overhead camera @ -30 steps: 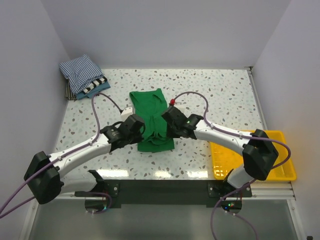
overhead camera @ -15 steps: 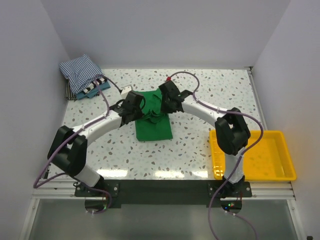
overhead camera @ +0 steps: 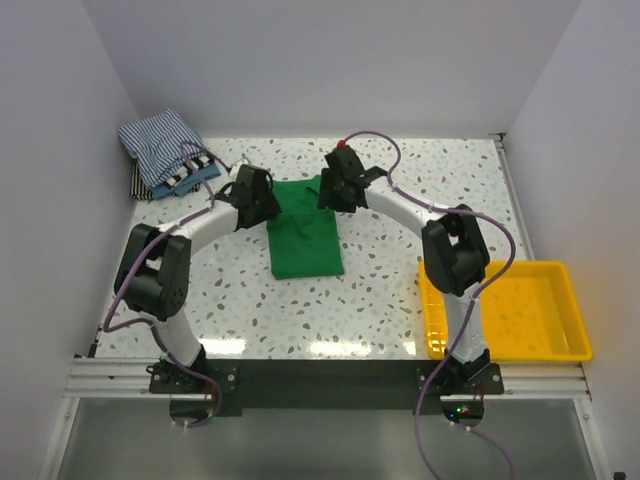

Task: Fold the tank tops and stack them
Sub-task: Fold the tank top

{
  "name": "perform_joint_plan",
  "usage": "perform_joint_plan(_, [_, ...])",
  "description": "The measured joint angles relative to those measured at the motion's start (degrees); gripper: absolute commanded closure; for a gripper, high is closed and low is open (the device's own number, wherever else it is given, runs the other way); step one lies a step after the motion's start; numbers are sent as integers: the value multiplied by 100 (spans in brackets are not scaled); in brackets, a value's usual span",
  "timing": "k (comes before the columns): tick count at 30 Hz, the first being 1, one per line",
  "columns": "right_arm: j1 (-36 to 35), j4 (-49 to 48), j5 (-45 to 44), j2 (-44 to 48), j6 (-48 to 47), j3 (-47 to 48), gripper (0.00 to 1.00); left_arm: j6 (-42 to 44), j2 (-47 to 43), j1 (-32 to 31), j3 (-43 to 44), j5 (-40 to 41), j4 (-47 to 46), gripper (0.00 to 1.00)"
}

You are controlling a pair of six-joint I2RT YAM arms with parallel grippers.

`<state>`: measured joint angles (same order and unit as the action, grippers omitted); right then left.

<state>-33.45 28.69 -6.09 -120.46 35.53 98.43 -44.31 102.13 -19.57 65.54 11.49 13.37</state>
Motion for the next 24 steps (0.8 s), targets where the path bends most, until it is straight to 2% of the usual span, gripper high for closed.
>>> perform_joint_plan(2, [-9, -68, -22, 190, -9, -284, 46, -2, -177, -4, -2, -39, -7, 37])
perform_joint_plan(5, [-70, -76, -55, 487, -39, -678, 51, -68, -564, -11, -94, -37, -28, 43])
perform_joint_plan(8, [-238, -118, -101, 647, -83, -859, 55, -181, -1115, -11, -446, -72, -197, 59])
perform_joint_plan(10, [-358, -149, -131, 654, -118, -870, 59, -254, -1425, -31, -745, -153, -319, 74])
perform_joint_plan(12, [-531, -149, -138, 614, -133, -839, 60, -299, -1499, -66, -859, -240, -363, 90])
perform_joint_plan(14, [-643, -151, -133, 505, -151, -691, 61, -341, -1403, -118, -894, -326, -422, 99])
perform_joint_plan(20, [-678, -133, -142, -223, -201, 142, 62, -361, -492, -197, -761, -542, -660, 100])
perform_joint_plan(24, [-557, -72, -201, -826, -219, 693, 64, -365, 326, -175, -341, -553, -669, 95])
